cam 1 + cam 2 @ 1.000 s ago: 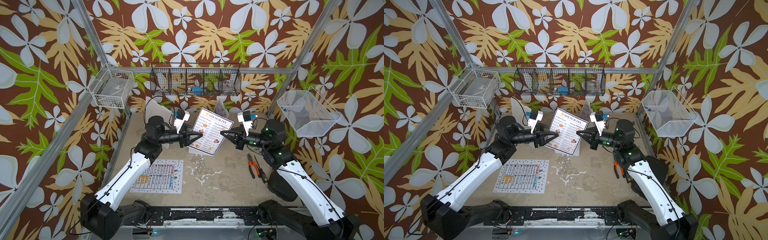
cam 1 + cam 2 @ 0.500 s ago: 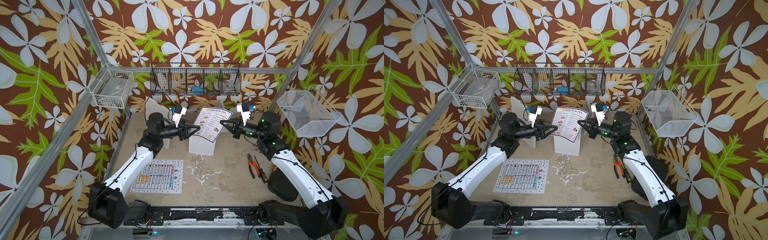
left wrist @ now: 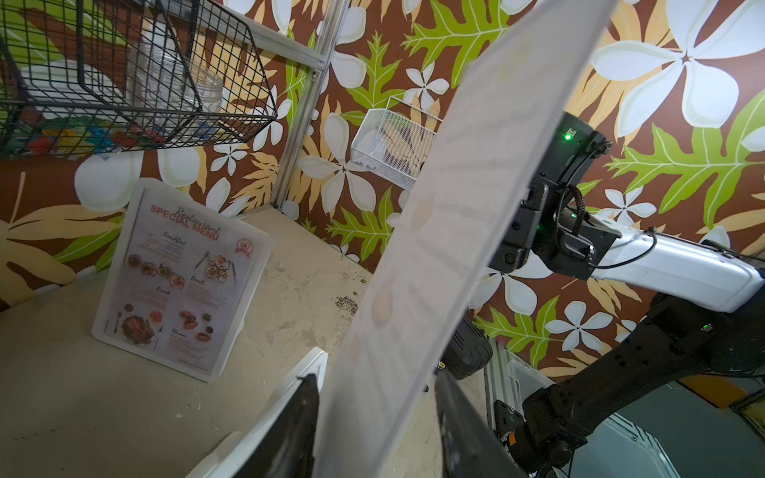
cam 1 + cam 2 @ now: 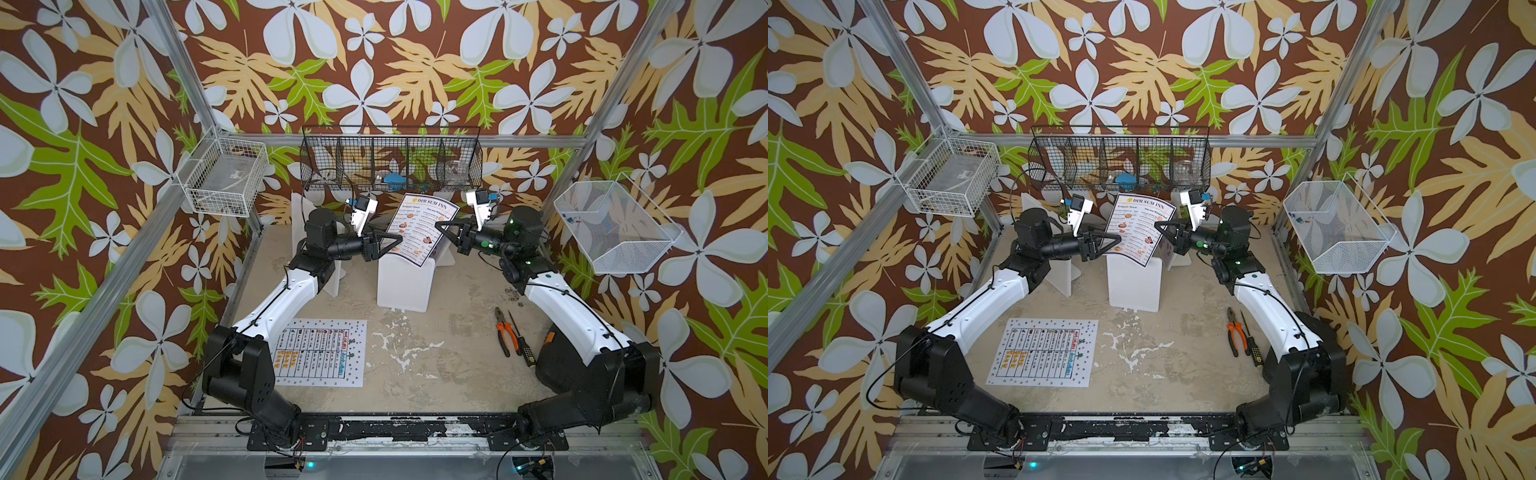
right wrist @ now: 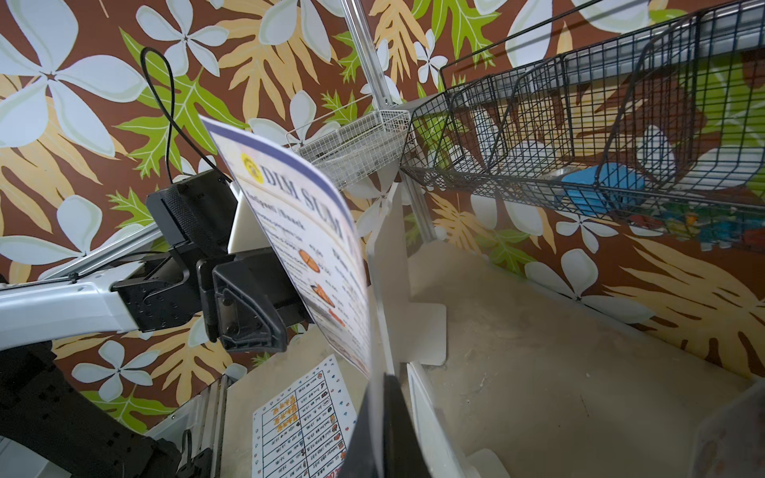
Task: Insert the menus into the narrow rack
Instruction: Insert the menu into the narrow rack.
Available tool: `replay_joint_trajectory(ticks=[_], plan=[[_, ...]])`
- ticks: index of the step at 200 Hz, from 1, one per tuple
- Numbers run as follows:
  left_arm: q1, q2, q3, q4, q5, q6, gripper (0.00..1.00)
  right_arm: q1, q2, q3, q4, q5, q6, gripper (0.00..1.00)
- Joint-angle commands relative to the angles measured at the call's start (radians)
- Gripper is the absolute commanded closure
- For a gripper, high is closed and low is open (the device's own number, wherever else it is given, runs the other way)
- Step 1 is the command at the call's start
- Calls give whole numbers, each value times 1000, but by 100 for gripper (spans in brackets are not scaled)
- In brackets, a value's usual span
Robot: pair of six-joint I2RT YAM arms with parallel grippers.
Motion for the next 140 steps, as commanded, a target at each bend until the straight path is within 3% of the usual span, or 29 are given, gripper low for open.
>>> replay_joint_trajectory(ticks=[1, 64, 140], plan=[[19, 14, 4, 61, 24, -25, 53, 0, 28, 26, 54, 16, 14, 100], [56, 97, 31, 133, 66, -78, 52, 6, 142, 70, 207, 27, 125, 100], [86, 137, 35, 169, 70, -100, 49, 6, 186, 85, 253, 22, 178, 100]])
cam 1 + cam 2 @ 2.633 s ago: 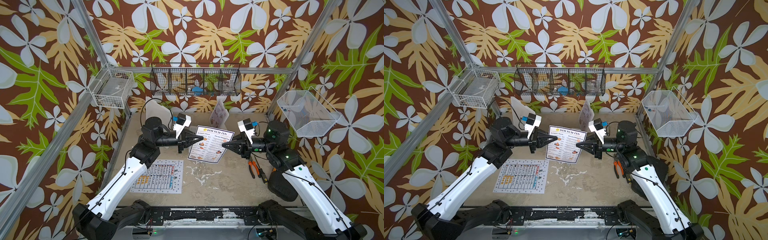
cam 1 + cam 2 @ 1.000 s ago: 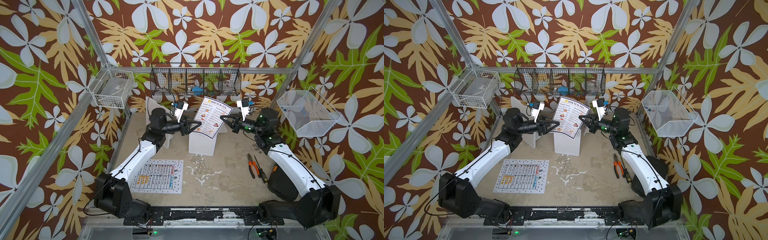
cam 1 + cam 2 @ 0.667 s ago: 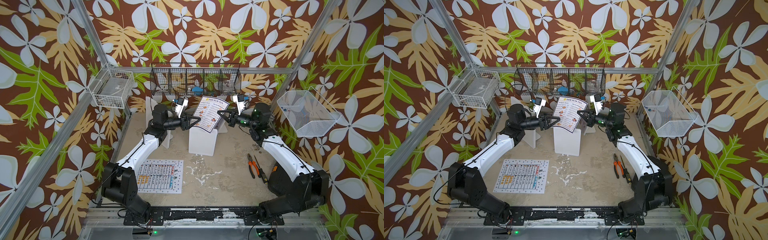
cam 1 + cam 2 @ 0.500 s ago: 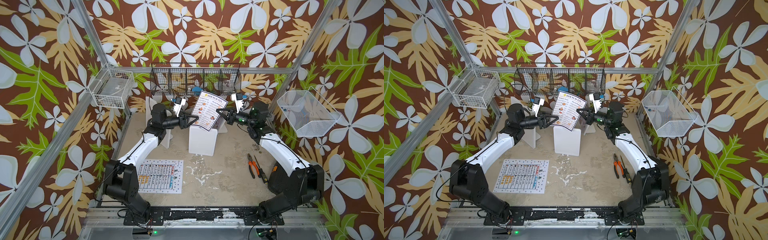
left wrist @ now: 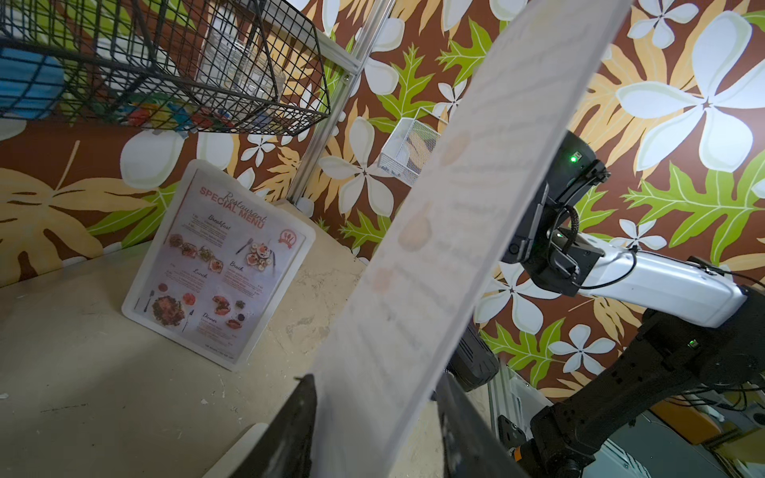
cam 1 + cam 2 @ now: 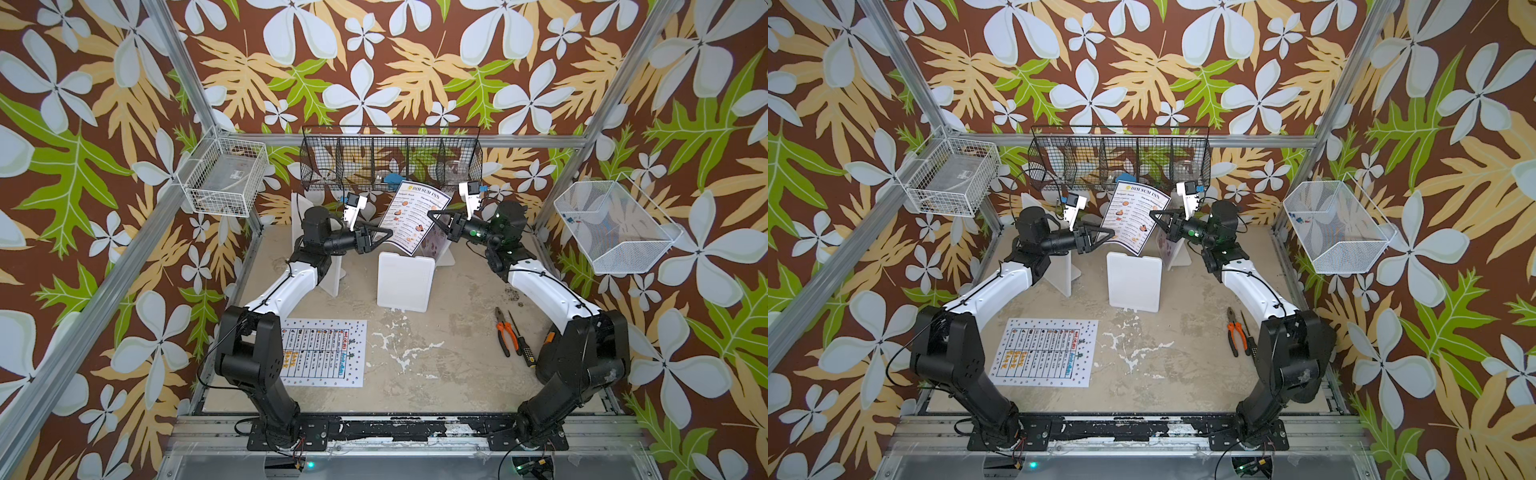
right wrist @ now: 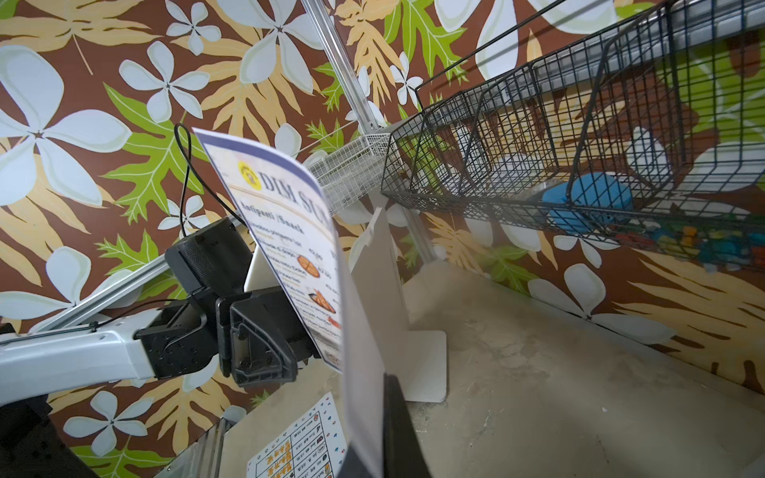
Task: Insert the menus into the narrow rack
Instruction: Insert the menu into the narrow rack.
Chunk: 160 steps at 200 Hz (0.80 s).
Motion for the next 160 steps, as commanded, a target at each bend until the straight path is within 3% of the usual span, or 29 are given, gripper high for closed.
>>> replay_joint_trajectory(ticks=[1, 43, 160], plan=[[7, 7, 13, 43, 14, 0, 49, 0, 3, 5, 54, -6, 21, 100], [7, 36, 35, 47, 17, -10, 44, -2, 31, 24, 48, -3, 13, 100], [8, 86, 67, 63, 26, -37, 48, -15, 81, 37, 49, -9, -11, 100]])
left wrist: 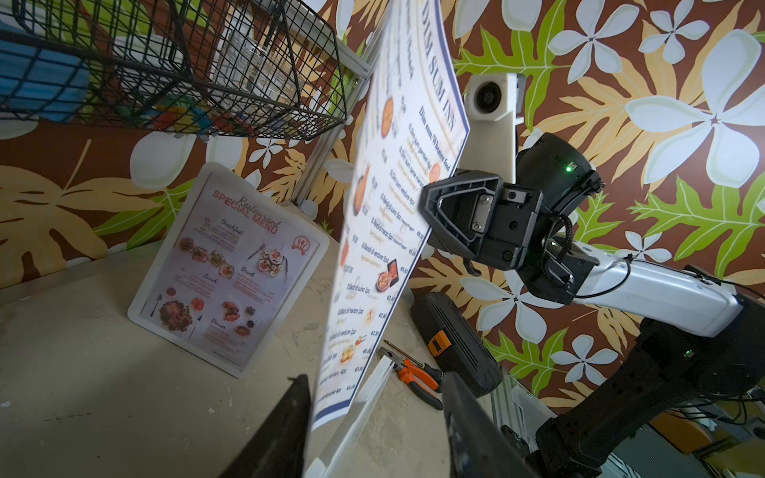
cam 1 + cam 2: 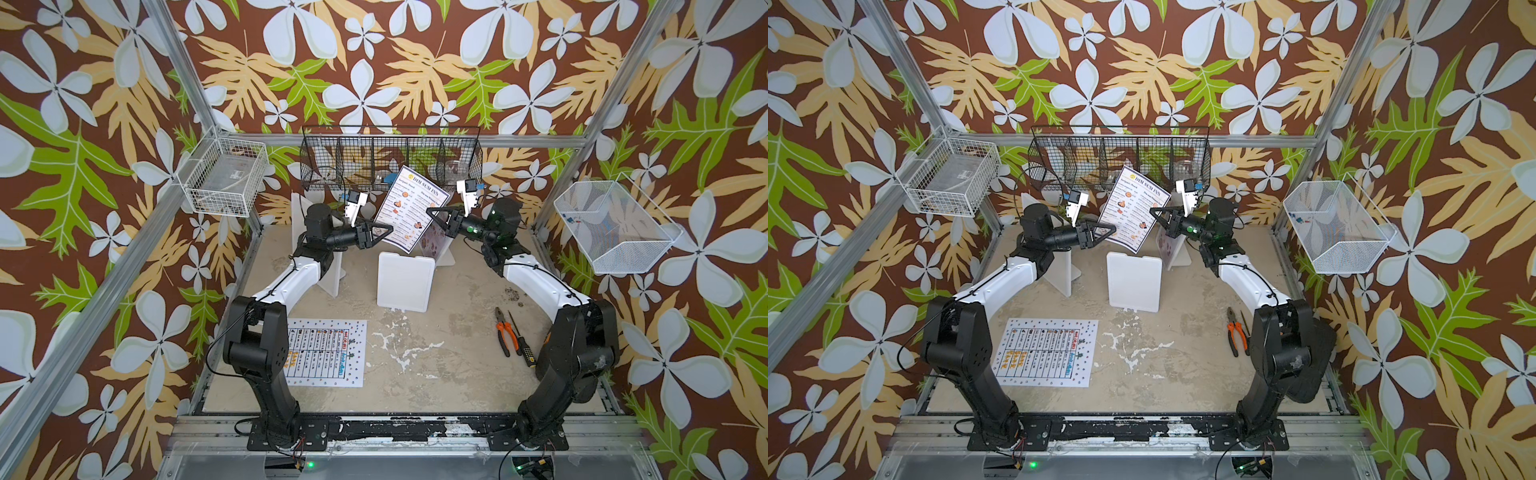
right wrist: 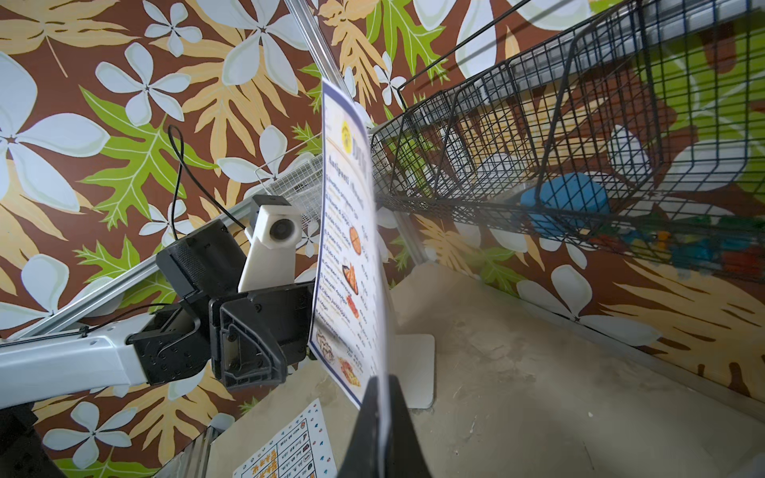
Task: Insert the menus into the narrow rack
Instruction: Insert the menu into the narrow rack.
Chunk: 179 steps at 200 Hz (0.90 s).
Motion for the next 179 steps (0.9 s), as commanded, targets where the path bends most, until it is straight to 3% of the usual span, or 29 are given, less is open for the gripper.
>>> replay_joint_trajectory(ticks=[1, 179], plan=[[2, 3, 3, 35, 19, -7, 48, -2, -3, -14, 29, -7, -10, 100], [1, 0, -48, 69, 42, -28, 49, -4, -39, -93, 48, -4, 2, 100]])
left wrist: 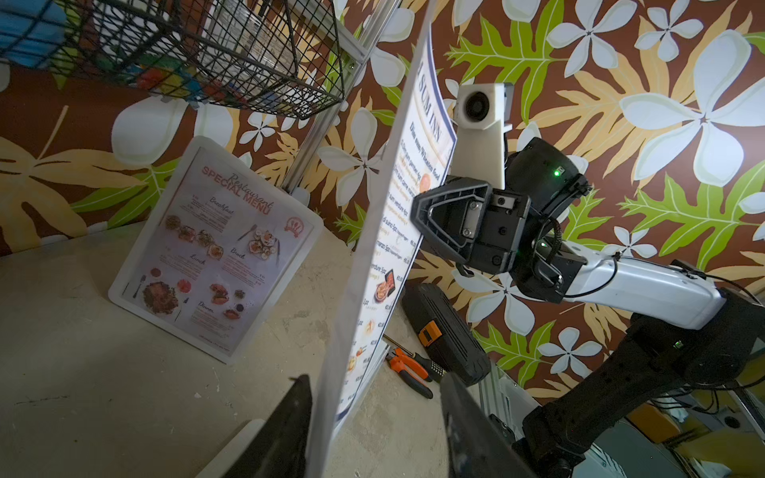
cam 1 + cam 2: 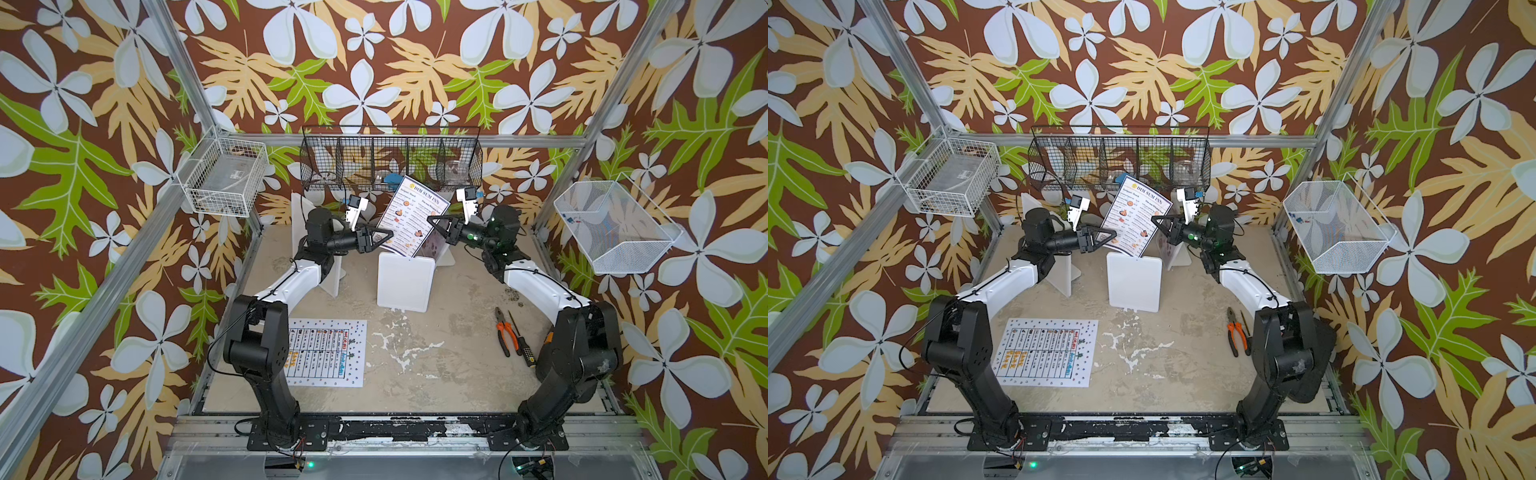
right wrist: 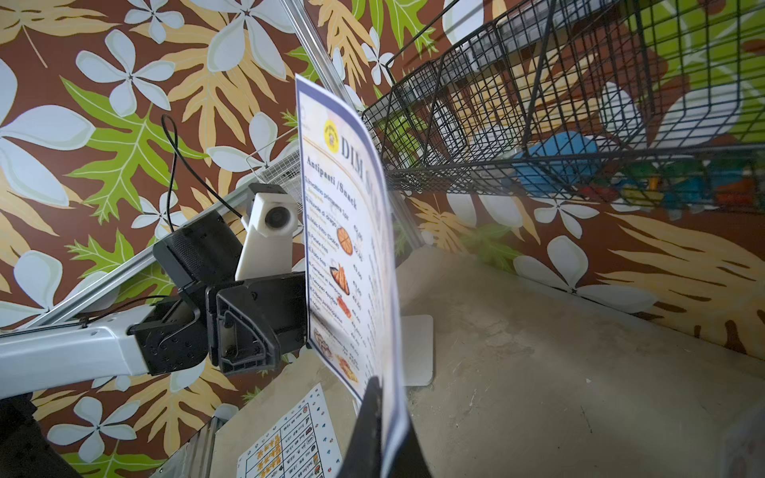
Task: Insert the menus into the narrow rack
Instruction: Insert the menu into the narrow rack.
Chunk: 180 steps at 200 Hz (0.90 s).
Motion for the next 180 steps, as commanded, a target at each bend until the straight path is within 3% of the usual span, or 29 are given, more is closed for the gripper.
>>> replay_joint_trajectory(ticks=[1, 180], plan=[[1, -2, -2, 31, 13, -2, 49, 0, -11, -8, 30, -7, 0, 100], [-20, 21, -8, 33, 33, -11, 48, -33, -50, -59, 24, -39, -11, 100]])
